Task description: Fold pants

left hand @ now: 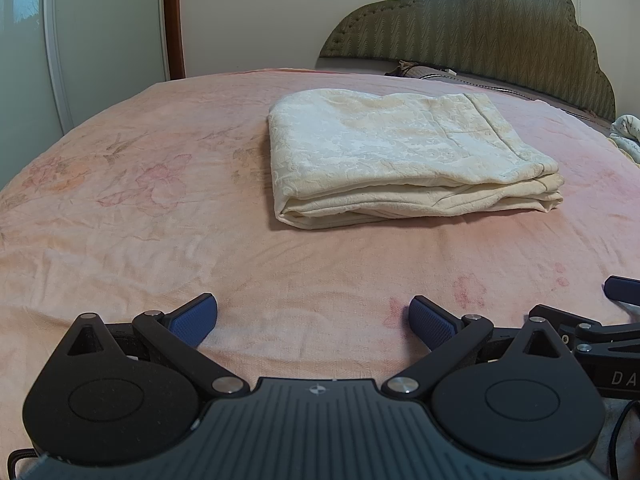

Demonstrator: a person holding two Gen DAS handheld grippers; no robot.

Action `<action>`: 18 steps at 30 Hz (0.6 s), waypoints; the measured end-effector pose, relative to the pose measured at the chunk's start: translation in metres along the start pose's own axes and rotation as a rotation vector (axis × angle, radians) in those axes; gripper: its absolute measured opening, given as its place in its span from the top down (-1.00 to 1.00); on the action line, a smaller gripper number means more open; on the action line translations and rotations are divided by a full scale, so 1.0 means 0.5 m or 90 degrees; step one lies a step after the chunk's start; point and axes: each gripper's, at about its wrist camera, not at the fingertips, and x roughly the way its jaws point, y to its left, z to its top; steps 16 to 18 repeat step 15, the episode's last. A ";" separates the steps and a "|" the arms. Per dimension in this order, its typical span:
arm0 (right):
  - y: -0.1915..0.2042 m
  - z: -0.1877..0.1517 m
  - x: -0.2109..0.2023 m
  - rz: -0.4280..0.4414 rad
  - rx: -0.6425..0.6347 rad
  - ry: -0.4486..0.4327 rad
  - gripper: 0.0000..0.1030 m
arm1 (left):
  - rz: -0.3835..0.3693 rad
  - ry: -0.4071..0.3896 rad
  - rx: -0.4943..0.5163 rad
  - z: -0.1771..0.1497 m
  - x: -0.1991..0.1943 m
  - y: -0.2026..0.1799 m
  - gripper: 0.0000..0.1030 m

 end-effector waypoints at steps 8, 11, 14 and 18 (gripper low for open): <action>0.000 0.000 0.000 0.000 0.000 0.000 -1.00 | -0.006 -0.001 0.000 0.000 0.001 0.001 -1.00; -0.001 0.000 0.000 0.000 0.000 0.000 -1.00 | -0.007 -0.001 0.001 -0.001 0.002 0.002 -1.00; -0.001 0.000 0.000 0.000 0.000 0.000 -1.00 | -0.008 -0.002 0.001 0.000 0.002 0.004 -1.00; 0.000 0.000 0.000 0.000 0.000 0.000 -1.00 | -0.008 -0.001 0.001 0.000 0.002 0.004 -1.00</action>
